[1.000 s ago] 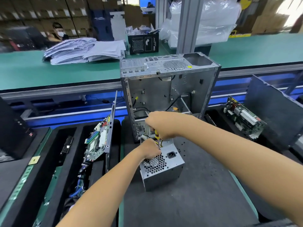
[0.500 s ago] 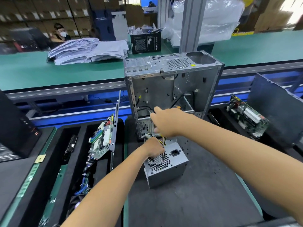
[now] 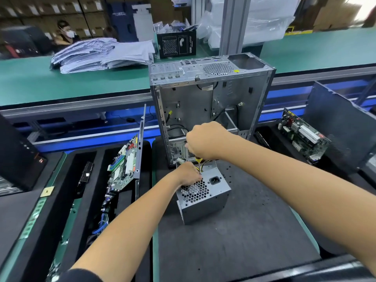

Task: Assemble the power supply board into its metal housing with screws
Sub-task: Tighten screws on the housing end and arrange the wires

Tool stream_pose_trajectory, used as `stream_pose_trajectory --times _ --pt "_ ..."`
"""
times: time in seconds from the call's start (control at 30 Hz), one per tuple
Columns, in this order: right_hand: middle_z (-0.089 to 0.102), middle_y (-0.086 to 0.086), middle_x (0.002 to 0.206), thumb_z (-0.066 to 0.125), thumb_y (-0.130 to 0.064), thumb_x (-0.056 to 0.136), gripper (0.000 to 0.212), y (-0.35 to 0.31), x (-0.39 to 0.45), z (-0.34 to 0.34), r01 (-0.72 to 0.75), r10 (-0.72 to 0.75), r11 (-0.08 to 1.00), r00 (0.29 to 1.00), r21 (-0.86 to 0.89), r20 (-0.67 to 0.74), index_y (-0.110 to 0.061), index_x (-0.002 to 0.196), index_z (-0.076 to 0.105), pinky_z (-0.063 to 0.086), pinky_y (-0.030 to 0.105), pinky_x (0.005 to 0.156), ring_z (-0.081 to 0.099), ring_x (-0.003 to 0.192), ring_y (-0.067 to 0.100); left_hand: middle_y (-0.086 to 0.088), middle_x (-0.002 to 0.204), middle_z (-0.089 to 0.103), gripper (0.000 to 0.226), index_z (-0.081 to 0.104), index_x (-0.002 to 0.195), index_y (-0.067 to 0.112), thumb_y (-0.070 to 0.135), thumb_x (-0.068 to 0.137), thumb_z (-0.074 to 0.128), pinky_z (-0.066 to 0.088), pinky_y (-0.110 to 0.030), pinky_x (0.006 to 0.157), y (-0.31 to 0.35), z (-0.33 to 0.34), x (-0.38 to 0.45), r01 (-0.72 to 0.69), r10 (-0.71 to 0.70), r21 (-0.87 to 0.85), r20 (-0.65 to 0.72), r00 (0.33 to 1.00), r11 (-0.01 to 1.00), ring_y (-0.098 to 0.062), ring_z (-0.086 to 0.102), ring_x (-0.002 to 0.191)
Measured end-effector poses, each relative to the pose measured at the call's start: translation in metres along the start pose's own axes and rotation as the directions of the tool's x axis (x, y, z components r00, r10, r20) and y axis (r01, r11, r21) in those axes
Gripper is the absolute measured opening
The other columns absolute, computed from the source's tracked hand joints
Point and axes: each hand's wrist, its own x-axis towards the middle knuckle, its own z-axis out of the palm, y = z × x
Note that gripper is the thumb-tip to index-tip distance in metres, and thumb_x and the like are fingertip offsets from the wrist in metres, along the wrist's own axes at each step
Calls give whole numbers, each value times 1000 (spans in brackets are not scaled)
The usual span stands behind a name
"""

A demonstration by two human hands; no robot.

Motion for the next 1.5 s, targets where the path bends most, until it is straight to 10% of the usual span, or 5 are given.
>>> stream_pose_trajectory --times 0.27,0.5,0.73,1.1,1.5 --pt "48 4 90 53 -6 81 9 7 -8 -8 99 -113 978 991 183 71 -13 83 48 35 27 59 46 71 18 -2 79 52 23 52 69 18 21 92 57 43 -27 78 0 5 5 85 -87 -42 -58 995 996 -17 51 82" --pt "33 -1 62 48 -28 92 36 5 -8 1 26 -26 999 1000 48 -6 -17 62 29 26 27 49 36 51 19 2 71 49 25 50 68 19 19 93 55 38 -20 57 -1 5 8 81 -83 -48 -55 995 996 -14 45 65" --pt "37 2 93 54 -17 90 15 11 -9 -9 68 -94 986 981 150 172 -13 93 40 23 27 49 41 62 17 -1 77 52 26 51 68 19 21 93 55 42 -25 76 -1 4 5 77 -78 -7 -68 995 997 -17 51 82" --pt "34 -2 60 48 -30 93 35 9 -9 2 45 -46 999 998 -20 -43 -15 65 33 24 27 49 45 59 24 -2 85 55 20 53 73 19 24 93 55 42 -26 77 -3 4 8 72 -73 -16 -52 996 997 -16 51 85" --pt "52 5 99 52 -3 84 14 6 -13 -11 66 -80 986 992 153 92 -9 95 59 30 25 55 48 76 19 -2 62 41 36 41 58 16 14 92 53 35 -31 66 -3 4 4 19 -19 -2 -39 999 1000 -19 40 65"
